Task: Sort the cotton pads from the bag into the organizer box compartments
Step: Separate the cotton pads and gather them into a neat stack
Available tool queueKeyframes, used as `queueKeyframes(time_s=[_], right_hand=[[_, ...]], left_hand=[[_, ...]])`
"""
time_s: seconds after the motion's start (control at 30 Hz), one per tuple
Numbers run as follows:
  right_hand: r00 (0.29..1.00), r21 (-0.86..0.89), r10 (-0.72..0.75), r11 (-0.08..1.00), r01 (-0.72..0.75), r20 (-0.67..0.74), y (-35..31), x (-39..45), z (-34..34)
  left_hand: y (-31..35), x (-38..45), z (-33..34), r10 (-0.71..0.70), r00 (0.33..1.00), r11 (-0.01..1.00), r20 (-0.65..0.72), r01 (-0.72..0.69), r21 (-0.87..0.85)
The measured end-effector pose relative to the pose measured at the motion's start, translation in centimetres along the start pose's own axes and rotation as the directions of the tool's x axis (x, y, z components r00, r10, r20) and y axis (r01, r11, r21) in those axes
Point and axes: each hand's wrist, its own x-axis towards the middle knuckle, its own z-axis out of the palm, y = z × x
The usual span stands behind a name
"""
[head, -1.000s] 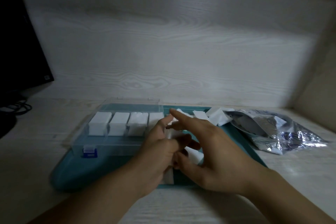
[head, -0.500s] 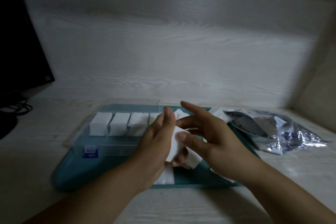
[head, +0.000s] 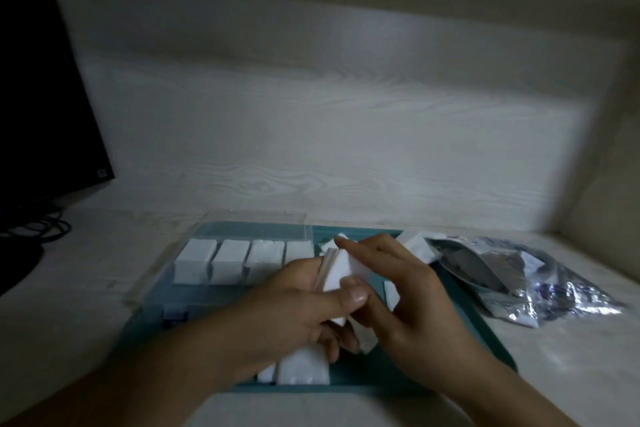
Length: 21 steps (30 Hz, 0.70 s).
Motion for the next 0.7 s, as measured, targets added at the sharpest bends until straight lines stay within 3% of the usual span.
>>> queueKeyframes(time_s=[0.07, 0.13, 0.27, 0.47, 0.6, 0.7], right_hand=[[0.995, -0.127, -0.098, 0.987, 0.099, 0.013, 0.0, -0.1, 0.5], [0.982, -0.275, -0.190, 0.943, 0.188, 0.020, 0.1, -0.3, 1.2], [0.977, -0.415, -0.207, 0.885, 0.210, 0.051, 0.6, -0.7, 2.3], [0.973, -0.466, -0.164, 0.857, 0.222, 0.162, 0.1, -1.0, 2.1], [0.992, -0.248, -0.054, 0.965, 0.080, 0.110, -0.5, -1.3, 2.3], [0.981, -0.214, -0.002, 0.976, 0.044, 0.193, -0.8, -1.5, 2.5]], left_hand=[[0.6, -0.8, -1.3, -0.044, 0.999, 0.996, 0.003, 0.043, 0.083], [0.5, -1.4, -1.5, -0.065, 0.993, 0.988, -0.097, 0.078, 0.136], [-1.2, -1.3, 0.2, -0.020, 0.954, 0.984, -0.299, 0.071, 0.163], [-2.7, -1.7, 0.4, 0.034, 0.962, 0.996, -0.270, -0.008, 0.094], [-3.3, -1.6, 0.0, 0.021, 0.947, 1.000, -0.320, -0.017, 0.016], [-3.7, -1.4, -0.3, 0.024, 0.959, 0.999, -0.283, -0.011, 0.047]])
